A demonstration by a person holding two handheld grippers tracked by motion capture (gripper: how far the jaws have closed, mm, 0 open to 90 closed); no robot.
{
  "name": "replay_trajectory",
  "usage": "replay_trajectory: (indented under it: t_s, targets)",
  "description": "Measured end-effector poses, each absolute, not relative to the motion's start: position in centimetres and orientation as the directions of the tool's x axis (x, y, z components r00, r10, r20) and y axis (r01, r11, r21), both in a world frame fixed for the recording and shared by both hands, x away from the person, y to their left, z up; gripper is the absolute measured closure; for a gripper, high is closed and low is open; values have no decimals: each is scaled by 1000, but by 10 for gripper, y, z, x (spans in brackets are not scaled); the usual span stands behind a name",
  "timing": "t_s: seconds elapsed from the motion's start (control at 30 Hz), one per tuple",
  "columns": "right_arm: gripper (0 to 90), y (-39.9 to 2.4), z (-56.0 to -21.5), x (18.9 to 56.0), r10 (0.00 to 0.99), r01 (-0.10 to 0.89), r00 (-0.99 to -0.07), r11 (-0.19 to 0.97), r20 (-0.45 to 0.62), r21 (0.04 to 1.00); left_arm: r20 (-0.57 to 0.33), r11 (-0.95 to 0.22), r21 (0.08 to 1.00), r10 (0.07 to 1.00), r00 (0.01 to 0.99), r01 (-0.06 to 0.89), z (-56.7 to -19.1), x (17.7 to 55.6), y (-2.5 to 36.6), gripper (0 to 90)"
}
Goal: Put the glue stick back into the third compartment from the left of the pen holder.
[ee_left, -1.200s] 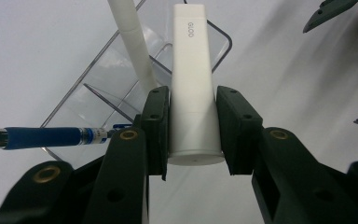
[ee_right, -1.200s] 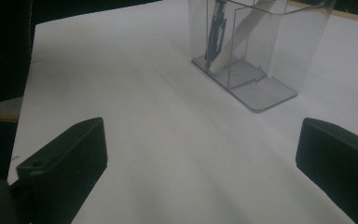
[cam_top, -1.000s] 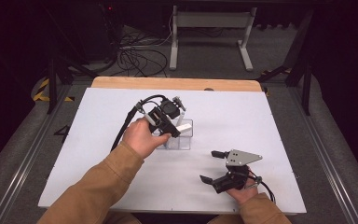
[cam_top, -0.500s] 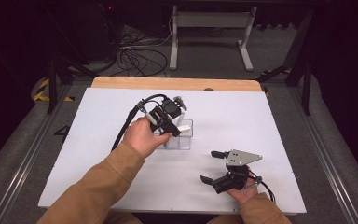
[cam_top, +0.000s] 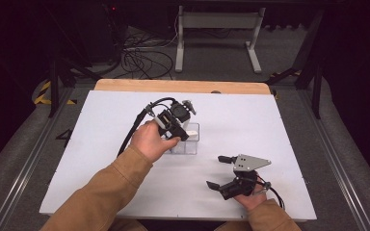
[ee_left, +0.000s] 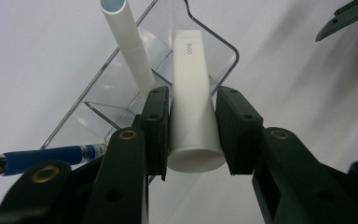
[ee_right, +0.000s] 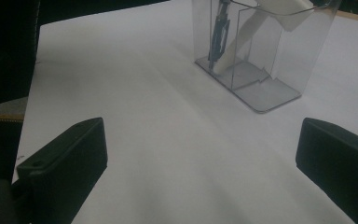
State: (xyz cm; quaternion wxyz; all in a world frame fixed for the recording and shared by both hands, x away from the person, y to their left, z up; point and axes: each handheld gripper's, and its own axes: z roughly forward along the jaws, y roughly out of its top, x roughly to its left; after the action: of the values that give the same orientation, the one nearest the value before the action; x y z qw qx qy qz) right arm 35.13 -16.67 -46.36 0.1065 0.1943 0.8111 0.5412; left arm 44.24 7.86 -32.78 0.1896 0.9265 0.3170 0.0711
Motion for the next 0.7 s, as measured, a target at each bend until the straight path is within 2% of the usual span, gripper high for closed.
replay_trajectory:
  t_s: [0.07, 0.2, 0.4, 0.7]
  targets:
    - [26, -167, -464, 351, 430, 198, -902, 340, 35, 919, 17, -715, 428, 617, 786, 553, -325, 441, 80, 554]
    - [26, -167, -464, 351, 431, 196, -902, 340, 33, 920, 36, -703, 497, 603, 797, 510, -316, 433, 88, 514]
    - [26, -166, -464, 351, 433, 193, -901, 344, 27, 919, 48, -667, 581, 600, 798, 466, -308, 417, 105, 398]
    - [26, -166, -463, 352, 435, 193, -900, 345, 26, 919, 59, -658, 616, 587, 808, 433, -305, 407, 111, 347]
